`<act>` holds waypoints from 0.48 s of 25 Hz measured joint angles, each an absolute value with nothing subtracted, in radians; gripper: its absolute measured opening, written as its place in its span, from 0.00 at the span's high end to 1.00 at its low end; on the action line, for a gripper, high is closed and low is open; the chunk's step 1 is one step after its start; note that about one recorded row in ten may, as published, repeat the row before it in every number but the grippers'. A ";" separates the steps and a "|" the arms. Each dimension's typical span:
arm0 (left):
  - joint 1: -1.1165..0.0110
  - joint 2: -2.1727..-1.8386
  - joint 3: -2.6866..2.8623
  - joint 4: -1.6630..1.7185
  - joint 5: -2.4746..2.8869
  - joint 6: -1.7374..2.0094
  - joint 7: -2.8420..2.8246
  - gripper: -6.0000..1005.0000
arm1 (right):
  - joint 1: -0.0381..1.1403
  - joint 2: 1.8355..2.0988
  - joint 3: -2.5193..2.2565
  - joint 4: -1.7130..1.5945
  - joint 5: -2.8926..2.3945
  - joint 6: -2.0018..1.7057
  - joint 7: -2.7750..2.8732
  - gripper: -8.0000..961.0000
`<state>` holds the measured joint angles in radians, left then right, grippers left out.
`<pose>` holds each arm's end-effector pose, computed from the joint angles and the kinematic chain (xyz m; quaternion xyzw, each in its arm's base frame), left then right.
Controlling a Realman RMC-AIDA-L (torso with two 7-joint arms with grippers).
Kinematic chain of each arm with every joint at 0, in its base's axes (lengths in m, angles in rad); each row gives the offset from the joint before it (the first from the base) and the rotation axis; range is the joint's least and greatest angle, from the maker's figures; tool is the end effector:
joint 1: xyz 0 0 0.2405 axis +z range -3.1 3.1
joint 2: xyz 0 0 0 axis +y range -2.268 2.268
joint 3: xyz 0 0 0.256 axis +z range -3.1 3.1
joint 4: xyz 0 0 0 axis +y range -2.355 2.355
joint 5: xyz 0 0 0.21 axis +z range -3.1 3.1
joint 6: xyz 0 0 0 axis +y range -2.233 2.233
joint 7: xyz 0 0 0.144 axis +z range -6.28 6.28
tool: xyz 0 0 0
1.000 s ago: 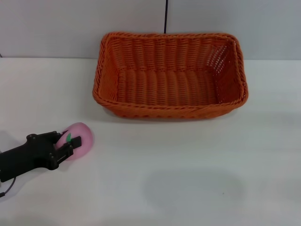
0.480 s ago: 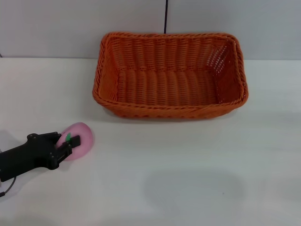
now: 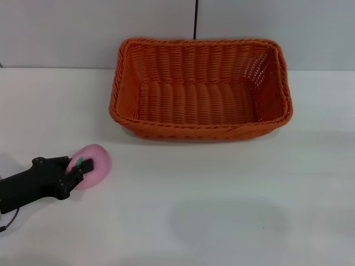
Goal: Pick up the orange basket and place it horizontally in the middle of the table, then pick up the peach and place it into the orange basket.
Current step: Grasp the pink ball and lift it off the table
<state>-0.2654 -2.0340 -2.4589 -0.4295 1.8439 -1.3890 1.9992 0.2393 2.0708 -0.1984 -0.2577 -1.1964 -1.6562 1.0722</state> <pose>-0.3659 0.2507 -0.0097 -0.8816 -0.3303 -0.2294 0.2473 0.3680 0.2451 0.0964 -0.5553 0.2960 0.5667 0.5318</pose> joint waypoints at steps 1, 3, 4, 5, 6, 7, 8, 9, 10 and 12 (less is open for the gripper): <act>-0.265 -2.034 -2.459 -0.429 1.844 -1.390 1.999 0.85 | 0.239 2.071 -0.201 -0.258 -1.196 -1.655 1.072 0.43; -0.265 -2.033 -2.459 -0.429 1.844 -1.391 1.999 0.87 | 0.240 2.071 -0.206 -0.258 -1.196 -1.653 1.072 0.43; -0.265 -2.032 -2.459 -0.430 1.844 -1.391 1.999 0.87 | 0.240 2.071 -0.208 -0.258 -1.196 -1.653 1.072 0.43; -0.265 -2.032 -2.459 -0.430 1.844 -1.391 1.999 0.88 | 0.241 2.071 -0.208 -0.258 -1.196 -1.653 1.072 0.43; -0.265 -2.032 -2.459 -0.430 1.844 -1.391 1.999 0.88 | 0.241 2.071 -0.208 -0.258 -1.196 -1.653 1.072 0.43; -0.265 -2.032 -2.458 -0.429 1.844 -1.391 1.999 0.89 | 0.242 2.071 -0.209 -0.258 -1.196 -1.652 1.072 0.43; -0.265 -2.032 -2.458 -0.429 1.844 -1.391 1.999 0.89 | 0.242 2.071 -0.209 -0.258 -1.196 -1.652 1.072 0.43; -0.265 -2.032 -2.458 -0.430 1.844 -1.391 1.999 0.90 | 0.242 2.071 -0.209 -0.258 -1.196 -1.652 1.072 0.43; -0.265 -2.032 -2.458 -0.430 1.844 -1.391 1.999 0.90 | 0.242 2.071 -0.209 -0.258 -1.196 -1.652 1.072 0.43; -0.265 -2.032 -2.458 -0.430 1.844 -1.391 1.999 0.90 | 0.242 2.071 -0.209 -0.258 -1.196 -1.651 1.072 0.43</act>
